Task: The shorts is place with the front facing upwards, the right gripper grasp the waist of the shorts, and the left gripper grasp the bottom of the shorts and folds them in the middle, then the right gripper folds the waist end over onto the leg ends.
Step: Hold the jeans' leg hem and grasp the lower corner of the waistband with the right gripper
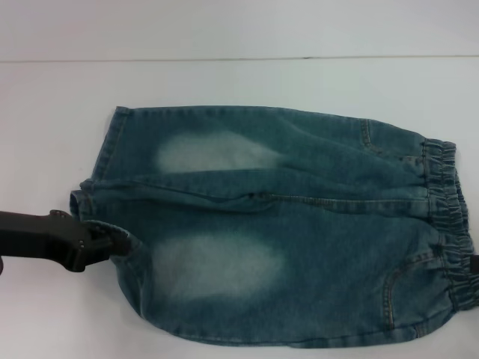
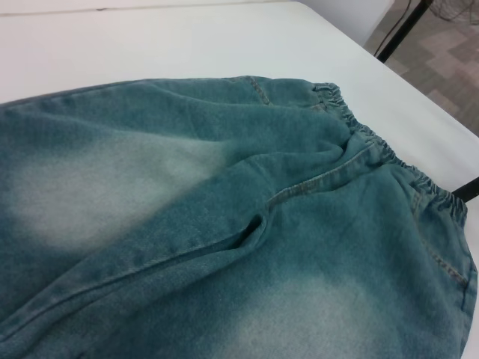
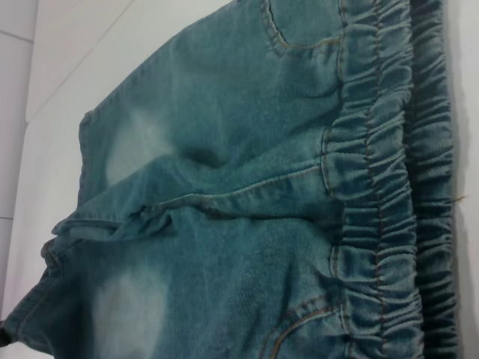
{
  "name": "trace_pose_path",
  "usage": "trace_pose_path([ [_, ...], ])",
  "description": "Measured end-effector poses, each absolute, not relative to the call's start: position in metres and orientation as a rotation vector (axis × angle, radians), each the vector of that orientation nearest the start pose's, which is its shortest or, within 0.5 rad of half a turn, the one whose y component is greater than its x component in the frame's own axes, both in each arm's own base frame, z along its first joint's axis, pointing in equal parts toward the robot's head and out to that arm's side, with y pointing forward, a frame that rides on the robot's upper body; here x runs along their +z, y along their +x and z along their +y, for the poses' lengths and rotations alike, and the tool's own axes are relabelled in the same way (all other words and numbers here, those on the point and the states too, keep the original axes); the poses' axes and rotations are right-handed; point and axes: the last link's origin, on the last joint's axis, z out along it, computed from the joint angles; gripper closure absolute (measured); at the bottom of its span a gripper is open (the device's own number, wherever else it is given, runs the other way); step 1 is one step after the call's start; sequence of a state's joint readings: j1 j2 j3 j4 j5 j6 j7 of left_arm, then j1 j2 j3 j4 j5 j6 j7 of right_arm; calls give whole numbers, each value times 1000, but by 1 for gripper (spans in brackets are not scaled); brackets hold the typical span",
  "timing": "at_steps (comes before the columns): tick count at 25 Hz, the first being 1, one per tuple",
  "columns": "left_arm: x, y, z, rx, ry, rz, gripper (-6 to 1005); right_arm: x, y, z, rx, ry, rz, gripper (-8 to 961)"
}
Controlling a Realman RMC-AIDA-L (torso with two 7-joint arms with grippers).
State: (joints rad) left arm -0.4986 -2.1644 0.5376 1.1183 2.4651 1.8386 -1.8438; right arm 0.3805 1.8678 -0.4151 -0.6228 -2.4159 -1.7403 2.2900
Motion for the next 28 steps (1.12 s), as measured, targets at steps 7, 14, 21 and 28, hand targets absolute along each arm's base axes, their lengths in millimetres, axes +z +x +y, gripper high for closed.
trace_pose_path([
  [7, 39, -273, 296, -239, -2768, -1097, 978, 83, 376, 252, 424, -2086, 2128, 25],
  [14, 39, -272, 296, -238, -2767, -1099, 978, 79, 376, 251, 427, -2091, 2142, 56],
  [21, 39, -271, 297, -238, -2772, -1093, 979, 76, 373, 252, 423, -2107, 2142, 86],
  [28, 38, -270, 297, -241, -2779, -1095, 979, 75, 374, 254, 422, -2105, 2137, 117],
])
